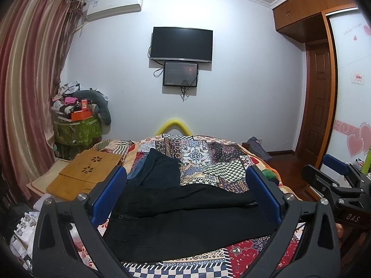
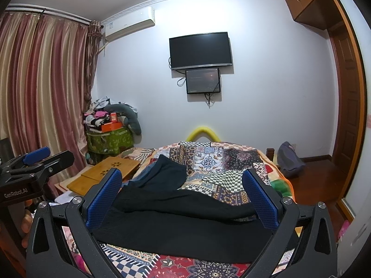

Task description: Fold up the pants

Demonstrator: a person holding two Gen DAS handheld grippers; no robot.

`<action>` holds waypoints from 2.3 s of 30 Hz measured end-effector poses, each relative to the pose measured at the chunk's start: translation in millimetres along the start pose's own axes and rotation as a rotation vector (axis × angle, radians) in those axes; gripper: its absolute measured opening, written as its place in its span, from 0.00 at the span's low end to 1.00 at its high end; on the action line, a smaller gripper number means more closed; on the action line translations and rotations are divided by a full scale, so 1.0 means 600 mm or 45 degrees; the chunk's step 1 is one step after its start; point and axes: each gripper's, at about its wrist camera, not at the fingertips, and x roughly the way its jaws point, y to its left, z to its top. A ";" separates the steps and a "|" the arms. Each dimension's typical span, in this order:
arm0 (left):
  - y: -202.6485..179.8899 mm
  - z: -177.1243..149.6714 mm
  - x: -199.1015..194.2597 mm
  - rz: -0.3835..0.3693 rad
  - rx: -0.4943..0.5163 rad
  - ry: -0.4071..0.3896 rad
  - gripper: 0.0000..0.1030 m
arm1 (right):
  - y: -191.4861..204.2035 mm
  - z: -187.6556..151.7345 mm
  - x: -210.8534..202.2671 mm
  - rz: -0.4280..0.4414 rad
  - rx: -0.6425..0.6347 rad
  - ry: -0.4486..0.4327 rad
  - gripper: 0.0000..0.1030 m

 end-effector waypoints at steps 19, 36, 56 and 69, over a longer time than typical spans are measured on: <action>-0.007 0.004 0.003 -0.001 0.003 0.002 1.00 | -0.008 0.003 -0.002 -0.003 0.006 0.009 1.00; 0.078 0.007 0.215 0.077 0.015 0.231 1.00 | -0.039 -0.006 0.151 0.026 -0.058 0.163 1.00; 0.375 -0.170 0.654 0.319 -0.173 0.975 1.00 | -0.140 -0.127 0.487 0.146 -0.119 0.779 1.00; 0.402 -0.276 0.798 0.285 -0.210 1.161 0.74 | -0.151 -0.193 0.643 0.269 -0.130 1.066 0.88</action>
